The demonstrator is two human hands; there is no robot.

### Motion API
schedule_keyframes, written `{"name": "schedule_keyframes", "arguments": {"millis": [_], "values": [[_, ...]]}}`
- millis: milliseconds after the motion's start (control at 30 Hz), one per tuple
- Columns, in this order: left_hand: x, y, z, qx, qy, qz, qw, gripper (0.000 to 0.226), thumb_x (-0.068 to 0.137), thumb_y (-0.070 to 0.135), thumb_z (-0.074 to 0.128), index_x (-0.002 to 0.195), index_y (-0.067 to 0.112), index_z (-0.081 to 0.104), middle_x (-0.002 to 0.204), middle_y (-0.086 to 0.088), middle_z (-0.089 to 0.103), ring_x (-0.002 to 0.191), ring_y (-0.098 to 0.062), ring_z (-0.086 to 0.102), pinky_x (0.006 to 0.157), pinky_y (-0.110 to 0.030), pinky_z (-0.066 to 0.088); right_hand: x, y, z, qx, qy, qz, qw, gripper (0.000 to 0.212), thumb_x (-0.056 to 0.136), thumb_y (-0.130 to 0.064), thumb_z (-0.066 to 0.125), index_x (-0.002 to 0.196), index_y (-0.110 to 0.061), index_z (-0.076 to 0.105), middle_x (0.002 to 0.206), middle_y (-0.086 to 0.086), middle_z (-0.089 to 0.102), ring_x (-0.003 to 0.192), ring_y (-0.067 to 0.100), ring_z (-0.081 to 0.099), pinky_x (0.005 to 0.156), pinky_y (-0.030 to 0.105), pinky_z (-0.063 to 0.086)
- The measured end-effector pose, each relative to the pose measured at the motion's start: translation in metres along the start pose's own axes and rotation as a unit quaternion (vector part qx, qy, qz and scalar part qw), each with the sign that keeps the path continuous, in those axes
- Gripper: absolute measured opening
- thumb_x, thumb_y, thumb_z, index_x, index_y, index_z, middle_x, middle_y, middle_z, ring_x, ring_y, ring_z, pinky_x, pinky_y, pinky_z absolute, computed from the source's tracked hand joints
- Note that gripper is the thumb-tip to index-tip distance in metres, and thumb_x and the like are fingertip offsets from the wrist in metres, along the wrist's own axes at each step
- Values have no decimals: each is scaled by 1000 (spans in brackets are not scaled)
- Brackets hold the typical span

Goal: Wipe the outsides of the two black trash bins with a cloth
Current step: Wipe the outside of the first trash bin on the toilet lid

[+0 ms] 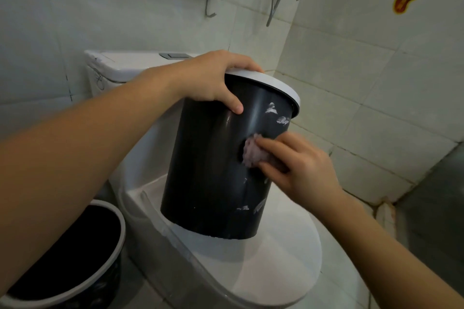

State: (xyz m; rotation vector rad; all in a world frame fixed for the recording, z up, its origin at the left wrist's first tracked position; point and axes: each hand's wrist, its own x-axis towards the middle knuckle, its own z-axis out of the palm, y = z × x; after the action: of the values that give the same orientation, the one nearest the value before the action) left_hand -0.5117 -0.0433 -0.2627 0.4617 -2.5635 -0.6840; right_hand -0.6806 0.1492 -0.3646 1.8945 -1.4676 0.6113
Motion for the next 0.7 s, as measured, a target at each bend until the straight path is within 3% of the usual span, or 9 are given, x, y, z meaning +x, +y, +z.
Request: {"name": "schedule_keyframes", "arguments": {"millis": [100,367,467,600,700], "values": [[0,-1,0,-2,-2,-5,1000,70,67,21,90,123,48,57,122,17,62,114,-9,56,97,-26,44,6,2,-1,5,16,47,999,37,94,-37,60,120,-13,70,97,6,65,82,25,62,62,40,55],[1,-3,-2,-16,0,-5,1000,66,68,17,88,116,49,57,113,23,63,108,-5,58,87,-15,44,-42,-30,11,55,-64,-59,995,32,96,-33,64,122,-15,69,93,4,61,78,18,57,59,30,52],[2,-3,-2,-16,-2,-3,1000,66,69,16,88,119,47,57,112,25,62,106,-4,58,86,-10,43,-42,-25,10,50,-51,-51,996,31,95,-32,65,121,-15,70,94,4,63,78,20,59,59,32,53],[4,-5,-1,-10,2,-1,1000,68,67,17,89,120,46,57,117,20,63,111,-6,57,98,-23,45,-30,-13,7,28,2,47,998,34,91,-33,67,119,-14,71,95,3,64,82,21,61,62,36,55],[5,-6,-1,-9,2,-1,1000,67,66,17,90,119,46,58,115,20,64,112,-8,59,99,-26,46,-37,-19,9,40,-20,16,999,34,91,-32,68,120,-14,70,95,4,63,80,22,60,62,35,55]]}}
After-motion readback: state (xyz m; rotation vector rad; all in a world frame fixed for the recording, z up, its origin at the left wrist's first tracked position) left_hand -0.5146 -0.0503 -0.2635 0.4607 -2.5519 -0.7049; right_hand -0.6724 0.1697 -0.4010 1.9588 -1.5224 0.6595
